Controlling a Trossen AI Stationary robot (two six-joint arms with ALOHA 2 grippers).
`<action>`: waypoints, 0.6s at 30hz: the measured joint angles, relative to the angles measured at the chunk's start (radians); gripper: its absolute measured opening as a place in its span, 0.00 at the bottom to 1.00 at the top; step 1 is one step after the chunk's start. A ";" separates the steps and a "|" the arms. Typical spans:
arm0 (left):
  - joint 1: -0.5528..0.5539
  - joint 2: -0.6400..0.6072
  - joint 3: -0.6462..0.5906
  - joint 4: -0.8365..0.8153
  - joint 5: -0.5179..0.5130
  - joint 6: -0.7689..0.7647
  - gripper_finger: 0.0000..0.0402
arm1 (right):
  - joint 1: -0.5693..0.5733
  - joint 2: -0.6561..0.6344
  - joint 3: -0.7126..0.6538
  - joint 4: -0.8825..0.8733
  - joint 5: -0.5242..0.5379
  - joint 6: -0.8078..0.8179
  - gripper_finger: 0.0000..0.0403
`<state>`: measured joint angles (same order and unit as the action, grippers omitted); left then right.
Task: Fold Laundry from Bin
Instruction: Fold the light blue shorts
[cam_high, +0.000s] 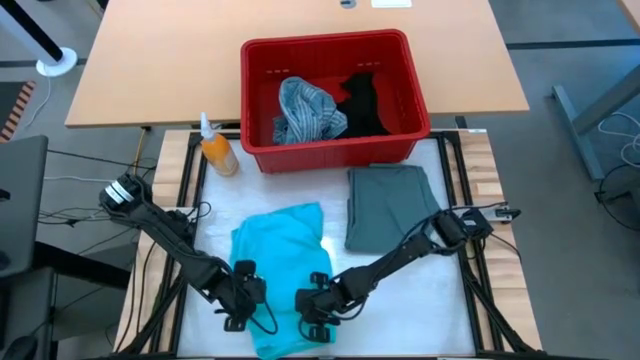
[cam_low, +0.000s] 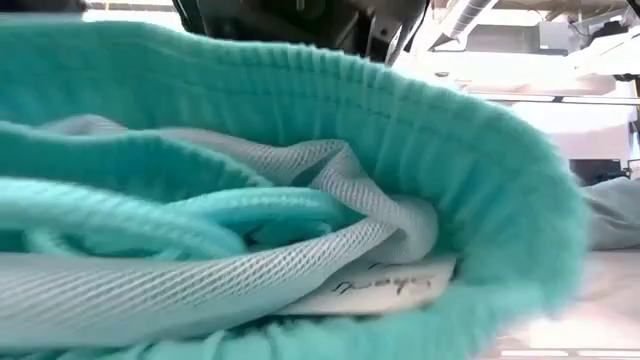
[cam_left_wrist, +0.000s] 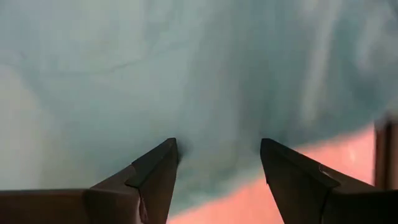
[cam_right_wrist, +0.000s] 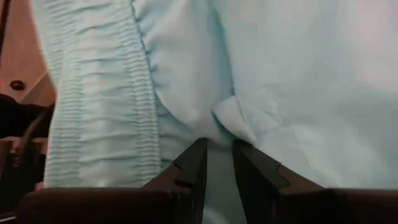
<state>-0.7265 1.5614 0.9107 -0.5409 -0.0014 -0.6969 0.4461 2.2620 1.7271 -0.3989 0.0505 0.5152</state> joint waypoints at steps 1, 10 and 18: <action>0.000 -0.012 0.000 -0.010 0.015 -0.001 0.55 | -0.007 0.000 0.000 -0.005 0.000 0.000 0.26; -0.002 -0.333 0.004 -0.128 -0.436 -0.004 0.55 | -0.059 0.000 0.001 -0.042 -0.081 -0.042 0.26; 0.005 -0.552 -0.191 -0.191 -0.513 -0.188 0.55 | -0.111 -0.003 0.002 -0.121 -0.144 -0.070 0.27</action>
<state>-0.7219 1.0092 0.7198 -0.7322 -0.5145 -0.8851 0.3354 2.2588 1.7290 -0.5199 -0.0936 0.4450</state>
